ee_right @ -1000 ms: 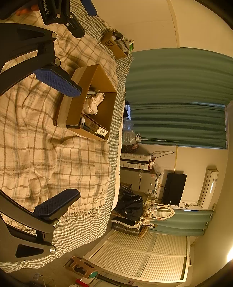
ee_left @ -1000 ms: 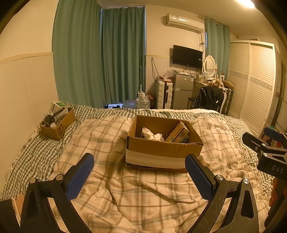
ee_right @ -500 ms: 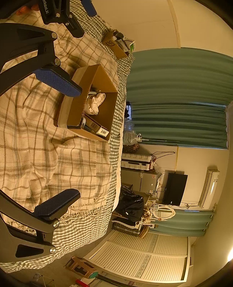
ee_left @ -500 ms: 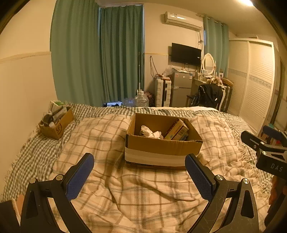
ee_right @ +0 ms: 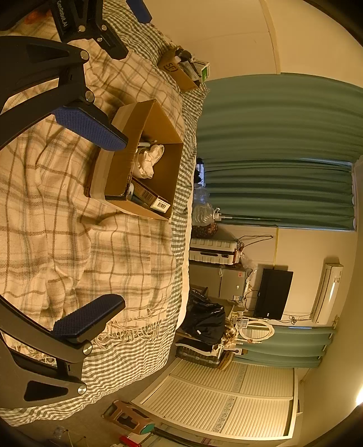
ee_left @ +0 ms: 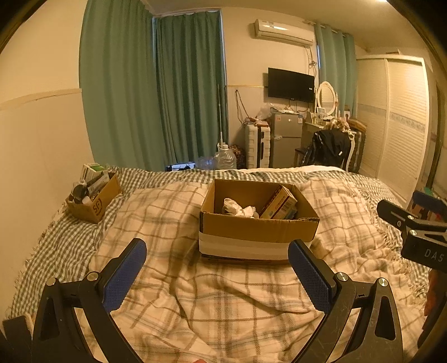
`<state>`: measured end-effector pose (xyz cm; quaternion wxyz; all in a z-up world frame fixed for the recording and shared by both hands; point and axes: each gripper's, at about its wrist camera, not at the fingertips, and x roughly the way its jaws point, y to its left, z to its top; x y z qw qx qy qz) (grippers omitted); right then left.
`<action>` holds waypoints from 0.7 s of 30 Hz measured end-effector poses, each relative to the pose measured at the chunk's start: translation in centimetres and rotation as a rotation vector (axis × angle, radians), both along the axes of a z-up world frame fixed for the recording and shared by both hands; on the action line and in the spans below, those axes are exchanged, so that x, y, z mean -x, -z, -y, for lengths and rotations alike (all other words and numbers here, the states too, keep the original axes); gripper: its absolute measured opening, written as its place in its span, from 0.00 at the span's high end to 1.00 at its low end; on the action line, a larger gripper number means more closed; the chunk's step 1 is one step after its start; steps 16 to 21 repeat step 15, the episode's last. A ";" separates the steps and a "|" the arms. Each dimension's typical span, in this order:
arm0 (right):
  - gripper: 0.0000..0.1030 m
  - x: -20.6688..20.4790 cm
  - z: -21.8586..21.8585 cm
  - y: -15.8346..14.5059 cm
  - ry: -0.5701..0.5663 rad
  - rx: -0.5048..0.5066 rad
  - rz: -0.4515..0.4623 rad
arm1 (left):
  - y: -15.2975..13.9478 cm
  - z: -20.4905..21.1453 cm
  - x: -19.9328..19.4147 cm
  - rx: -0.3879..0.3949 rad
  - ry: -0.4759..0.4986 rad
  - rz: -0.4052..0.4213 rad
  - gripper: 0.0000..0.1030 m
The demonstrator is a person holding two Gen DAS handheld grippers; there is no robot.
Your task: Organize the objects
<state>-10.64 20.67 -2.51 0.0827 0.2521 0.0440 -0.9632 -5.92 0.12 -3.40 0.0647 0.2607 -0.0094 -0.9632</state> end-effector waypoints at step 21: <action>0.00 0.0 0.0 0.0 0.001 0.000 0.002 | -0.2 0.7 -0.3 -0.056 -0.015 -0.023 0.00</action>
